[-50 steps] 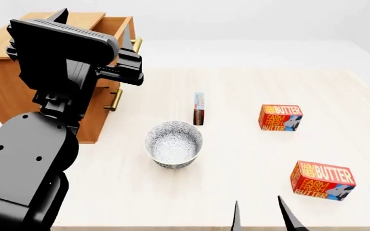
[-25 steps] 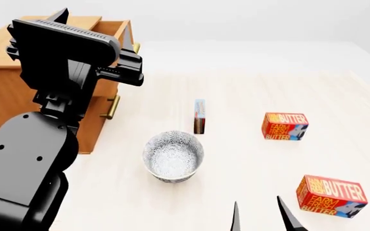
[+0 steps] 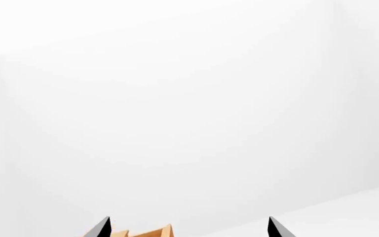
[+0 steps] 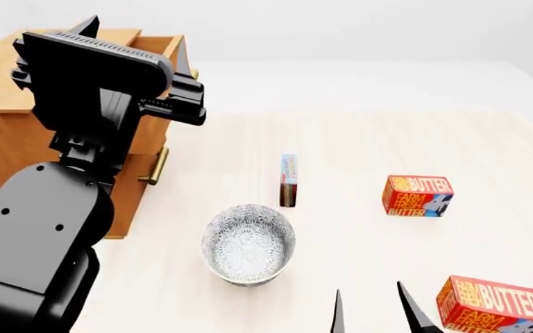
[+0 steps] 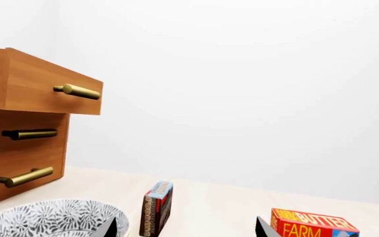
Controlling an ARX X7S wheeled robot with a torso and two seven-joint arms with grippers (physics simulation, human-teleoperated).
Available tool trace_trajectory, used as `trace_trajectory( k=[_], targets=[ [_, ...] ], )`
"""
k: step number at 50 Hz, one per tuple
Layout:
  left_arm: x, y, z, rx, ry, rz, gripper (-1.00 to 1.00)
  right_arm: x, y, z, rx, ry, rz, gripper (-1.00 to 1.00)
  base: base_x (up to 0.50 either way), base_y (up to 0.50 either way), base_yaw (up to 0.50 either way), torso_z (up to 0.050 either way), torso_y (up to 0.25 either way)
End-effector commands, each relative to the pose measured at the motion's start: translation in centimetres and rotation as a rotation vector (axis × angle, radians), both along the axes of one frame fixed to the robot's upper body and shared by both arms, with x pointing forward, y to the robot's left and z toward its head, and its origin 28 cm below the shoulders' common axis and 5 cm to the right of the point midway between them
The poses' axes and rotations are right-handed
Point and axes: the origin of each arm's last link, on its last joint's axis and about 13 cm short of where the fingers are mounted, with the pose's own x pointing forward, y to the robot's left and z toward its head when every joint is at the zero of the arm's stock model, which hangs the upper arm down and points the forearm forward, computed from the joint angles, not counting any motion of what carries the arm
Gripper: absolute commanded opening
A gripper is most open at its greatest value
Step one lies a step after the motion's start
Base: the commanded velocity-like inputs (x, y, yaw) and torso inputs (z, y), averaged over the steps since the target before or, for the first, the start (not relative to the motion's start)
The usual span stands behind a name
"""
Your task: Put the chocolate pudding in the top drawer of the cabinet and close it.
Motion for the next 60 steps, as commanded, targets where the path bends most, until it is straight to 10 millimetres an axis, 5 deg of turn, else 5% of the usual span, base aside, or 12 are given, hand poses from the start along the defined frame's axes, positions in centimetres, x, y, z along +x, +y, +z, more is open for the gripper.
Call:
trace_trajectory(
  k=[1,60],
  targets=[
    [0.30,0.09,-0.29,-0.001,0.006,0.002,1.00,-0.16,-0.04,-0.02,0.001,0.000,0.003,1.00,0.14,0.00,0.00,0.000,0.000],
    [0.10,0.09,-0.49,0.009,0.010,0.003,1.00,-0.27,-0.08,-0.09,0.004,0.001,0.009,1.00,0.14,0.00,0.00,0.000,0.000]
  ],
)
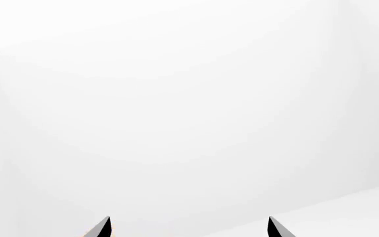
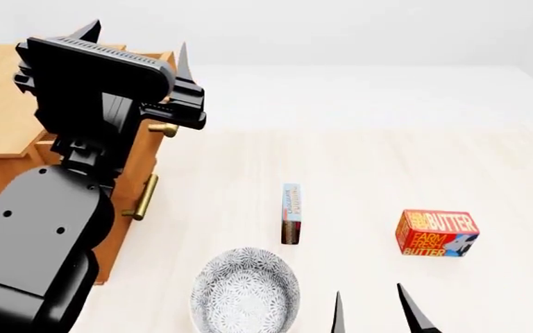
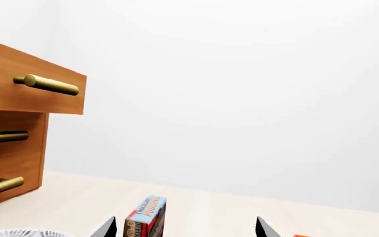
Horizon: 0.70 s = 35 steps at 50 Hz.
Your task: Put the chocolate pudding in the top drawer of the cabinet and close it.
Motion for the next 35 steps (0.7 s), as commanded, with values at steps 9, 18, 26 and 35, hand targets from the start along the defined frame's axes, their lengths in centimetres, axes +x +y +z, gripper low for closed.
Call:
trace_trajectory(
  k=[9,18,26,35],
  targets=[
    [0.3,0.1,-0.3,-0.001,0.006,0.005,1.00,-0.1,0.0,-0.1,-0.001,-0.004,-0.001,1.00,0.06,0.00,0.00,0.000,0.000],
    [2.0,0.4,0.6,-0.006,0.068,0.029,1.00,-0.1,0.0,-0.1,-0.001,-0.003,0.001,1.00,0.00,0.00,0.00,0.000,0.000],
    [5.2,1.3,2.9,-0.036,0.325,-0.011,1.00,0.1,0.1,-0.2,0.003,0.001,0.002,1.00,0.00,0.00,0.00,0.000,0.000],
    [6.5,2.2,7.4,-0.089,0.598,-0.090,1.00,0.4,0.1,-0.5,0.003,0.010,-0.004,1.00,0.00,0.00,0.00,0.000,0.000]
  ],
)
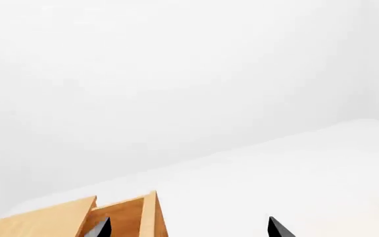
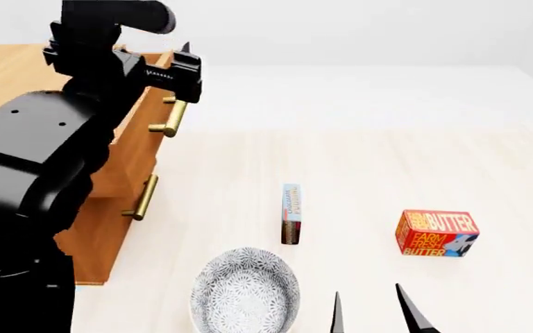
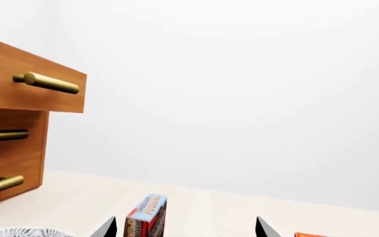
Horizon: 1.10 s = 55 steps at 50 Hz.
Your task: Put the chocolate pudding in the top drawer of the cabinet and close it.
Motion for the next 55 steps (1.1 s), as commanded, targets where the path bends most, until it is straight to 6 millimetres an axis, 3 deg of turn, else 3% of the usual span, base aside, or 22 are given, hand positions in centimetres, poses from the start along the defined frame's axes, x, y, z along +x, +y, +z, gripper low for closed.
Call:
trace_trajectory(
  k=[1,7,16,26,41,55],
  targets=[
    [1.8,1.0,4.6,-0.090,0.301,-0.053,1.00,0.2,0.0,-0.2,0.002,0.008,-0.006,1.00,0.00,0.00,0.00,0.000,0.000],
    [2.9,1.3,6.5,-0.087,0.383,0.019,1.00,0.0,-0.1,-0.1,0.009,0.000,-0.003,1.00,0.00,0.00,0.00,0.000,0.000],
    [4.4,1.3,7.3,-0.128,0.426,0.099,1.00,0.3,-0.1,0.1,0.029,-0.011,-0.005,1.00,0.00,0.00,0.00,0.000,0.000],
    [5.4,1.3,6.2,-0.101,0.450,0.165,1.00,0.5,0.3,0.2,0.042,-0.014,0.001,1.00,0.00,0.00,0.00,0.000,0.000],
    [5.1,1.1,4.7,-0.050,0.565,0.188,1.00,1.0,0.5,0.5,0.055,-0.033,-0.004,1.00,0.00,0.00,0.00,0.000,0.000],
    [5.4,1.1,3.5,-0.108,0.629,0.187,1.00,1.2,0.5,0.5,0.058,-0.033,-0.006,1.00,0.00,0.00,0.00,0.000,0.000]
  ],
)
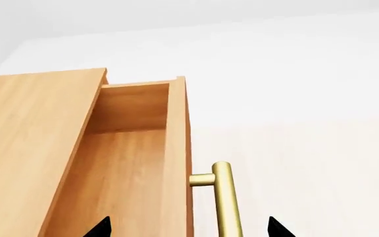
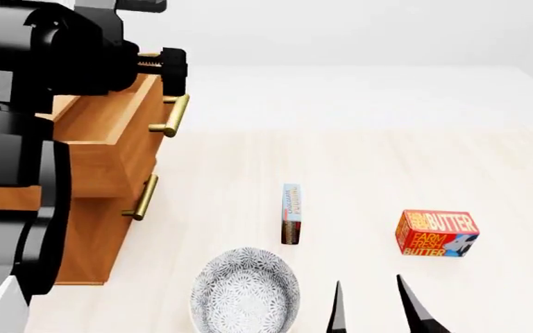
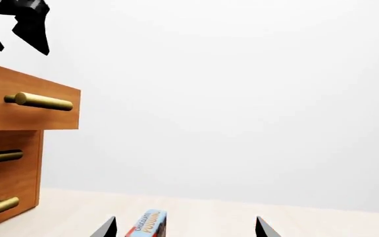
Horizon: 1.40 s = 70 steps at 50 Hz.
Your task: Put the chocolate pudding in the top drawer of the cabinet and close it.
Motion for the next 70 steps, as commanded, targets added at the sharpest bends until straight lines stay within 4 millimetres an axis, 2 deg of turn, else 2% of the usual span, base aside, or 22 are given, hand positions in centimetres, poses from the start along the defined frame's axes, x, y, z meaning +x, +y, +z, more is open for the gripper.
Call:
trace_trajectory(
  k=[1,34,55,70],
  targets=[
    [0.2,0.0,-0.9,-0.027,0.051,0.011,1.00,0.2,0.1,0.0,0.004,-0.002,-0.002,1.00,0.00,0.00,0.00,0.000,0.000],
    [0.2,0.1,-3.6,-0.030,0.077,-0.023,1.00,-0.5,-0.2,-0.2,0.004,0.004,-0.002,1.00,0.00,0.00,0.00,0.000,0.000],
    [0.3,0.0,-4.4,-0.063,0.088,-0.024,1.00,-1.1,-0.4,-0.3,-0.001,-0.004,0.002,1.00,0.00,0.00,0.00,0.000,0.000],
    [0.5,0.5,-4.5,-0.007,0.065,0.020,1.00,-1.3,-0.5,-0.4,-0.004,-0.001,0.002,1.00,0.00,0.00,0.00,0.000,0.000]
  ],
)
